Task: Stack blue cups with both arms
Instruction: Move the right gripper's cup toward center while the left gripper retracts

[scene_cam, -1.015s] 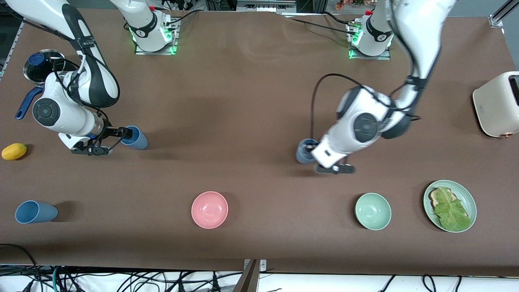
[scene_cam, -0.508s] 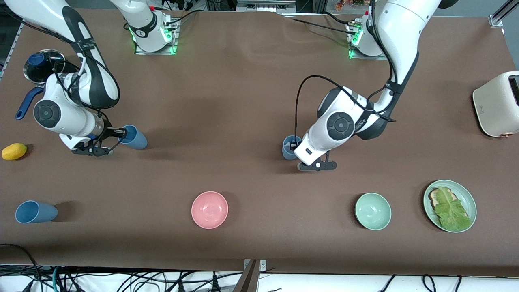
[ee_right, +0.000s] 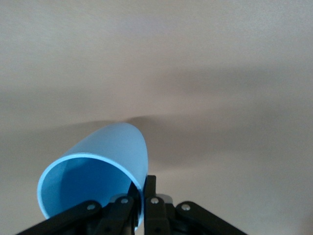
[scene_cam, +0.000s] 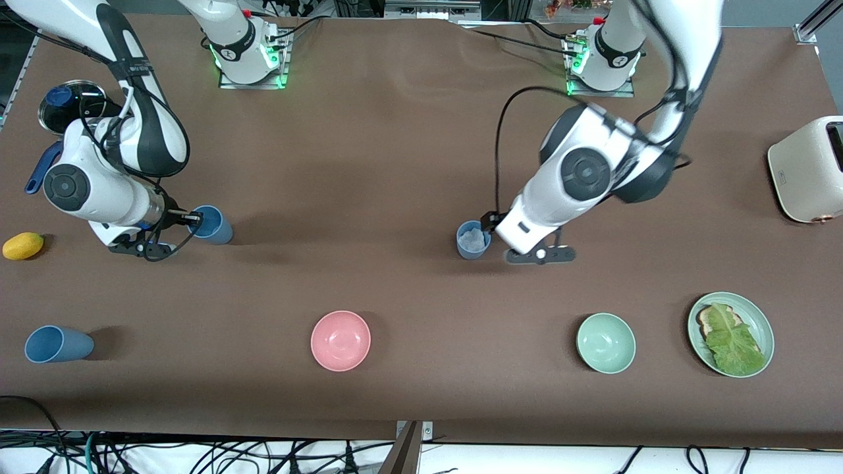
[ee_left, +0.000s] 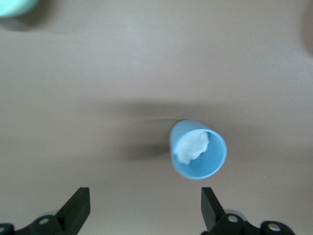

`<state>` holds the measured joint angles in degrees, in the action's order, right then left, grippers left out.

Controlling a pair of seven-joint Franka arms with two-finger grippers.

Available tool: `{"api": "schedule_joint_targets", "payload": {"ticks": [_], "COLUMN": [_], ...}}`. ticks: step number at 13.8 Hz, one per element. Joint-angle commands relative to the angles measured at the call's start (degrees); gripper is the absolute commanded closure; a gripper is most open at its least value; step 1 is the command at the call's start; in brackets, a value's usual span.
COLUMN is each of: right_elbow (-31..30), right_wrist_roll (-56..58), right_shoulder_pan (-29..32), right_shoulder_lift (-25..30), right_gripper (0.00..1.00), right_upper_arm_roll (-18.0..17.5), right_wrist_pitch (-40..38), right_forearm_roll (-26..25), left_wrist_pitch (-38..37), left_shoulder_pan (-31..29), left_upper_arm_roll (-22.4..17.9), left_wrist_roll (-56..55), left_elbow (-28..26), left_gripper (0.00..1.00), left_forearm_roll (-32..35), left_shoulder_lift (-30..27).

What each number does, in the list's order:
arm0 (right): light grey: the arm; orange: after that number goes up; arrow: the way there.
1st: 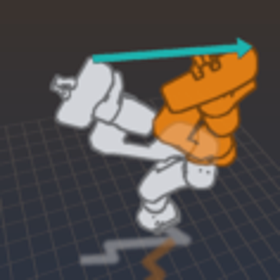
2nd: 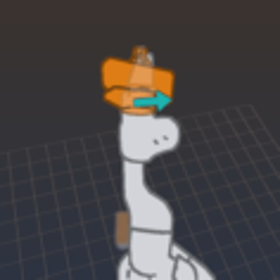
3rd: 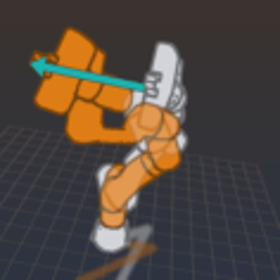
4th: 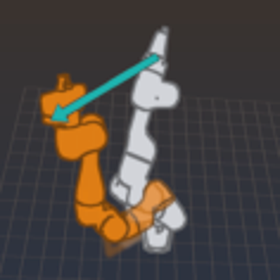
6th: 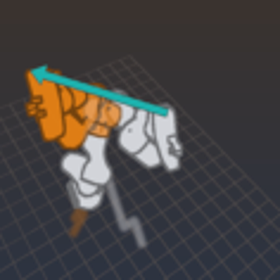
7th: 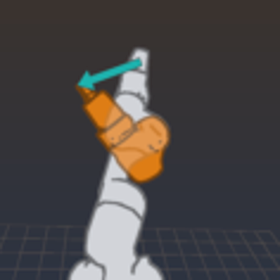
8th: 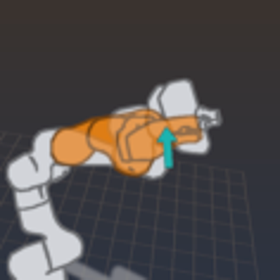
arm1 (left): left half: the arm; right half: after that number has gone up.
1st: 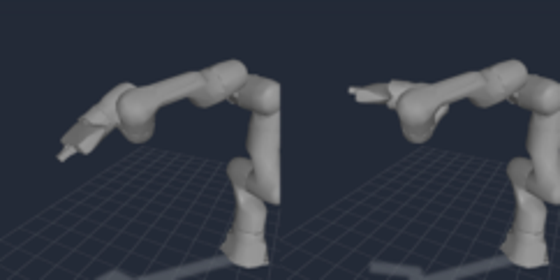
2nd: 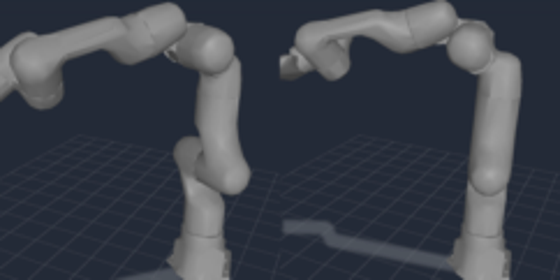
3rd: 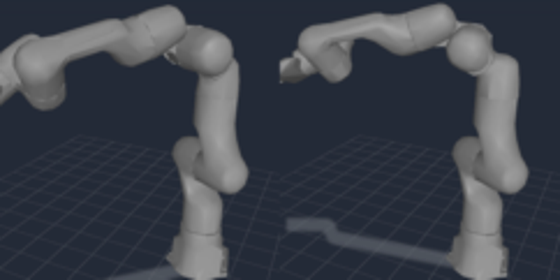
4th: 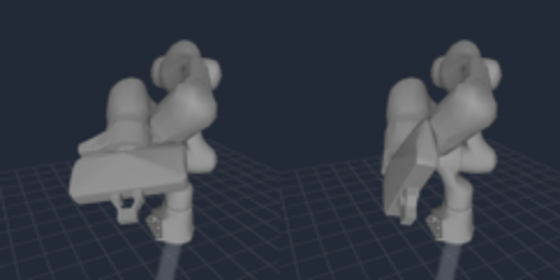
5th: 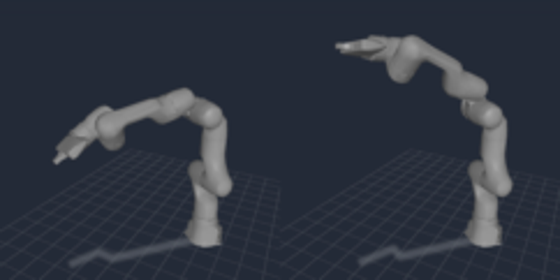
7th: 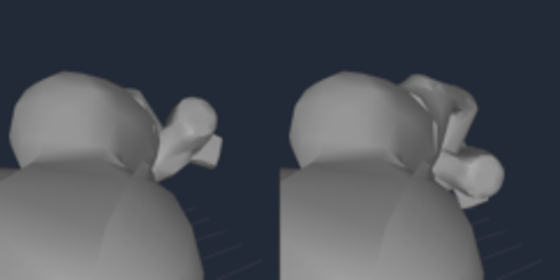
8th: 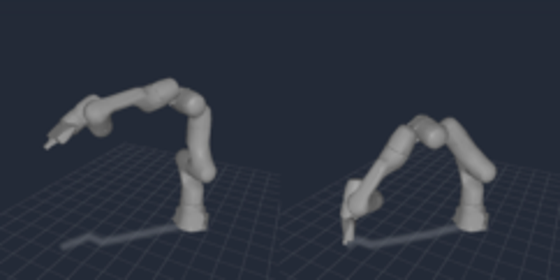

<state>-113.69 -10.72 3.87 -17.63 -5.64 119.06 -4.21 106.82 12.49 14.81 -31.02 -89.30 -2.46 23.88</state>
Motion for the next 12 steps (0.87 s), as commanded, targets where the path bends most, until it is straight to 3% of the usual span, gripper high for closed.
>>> {"api": "schedule_joint_targets", "payload": {"ticks": [1, 5, 6, 9, 12], "right_elbow": [5.7, 10.8, 12.6, 20.6, 28.2], "right_wrist_roll": [-7.6, -21.7, -25.3, -37.1, -50.0], "right_shoulder_pan": [-4.6, -13.9, -16.4, -23.2, -30.0], "right_shoulder_lift": [-0.1, -0.4, -1.1, -4.8, -9.8], "right_gripper": [1.0, 1.0, 1.0, 1.0, 1.0], "right_upper_arm_roll": [-0.3, -0.3, -0.2, -0.3, -0.3], "right_wrist_pitch": [-6.6, -10.4, -11.4, -14.9, -15.4], "right_forearm_roll": [0.9, 5.3, 6.2, 10.5, 12.4], "left_wrist_pitch": [-11.8, -15.3, -15.3, -15.1, -13.4], "left_shoulder_pan": [-3.9, -8.6, -7.9, -8.3, -8.8], "left_upper_arm_roll": [-0.1, -0.9, -4.5, -10.2, -13.0], "left_wrist_roll": [3.8, 12.8, 16.6, 31.8, 33.2], "left_elbow": [4.5, 6.1, 5.4, -2.5, -9.1], "left_gripper": [0.0, 0.0, 0.0, 0.0, 0.0], "left_forearm_roll": [-0.1, 1.4, 1.6, 1.3, 1.7], "left_shoulder_lift": [-3.7, -7.6, -10.2, -18.8, -26.6]}}
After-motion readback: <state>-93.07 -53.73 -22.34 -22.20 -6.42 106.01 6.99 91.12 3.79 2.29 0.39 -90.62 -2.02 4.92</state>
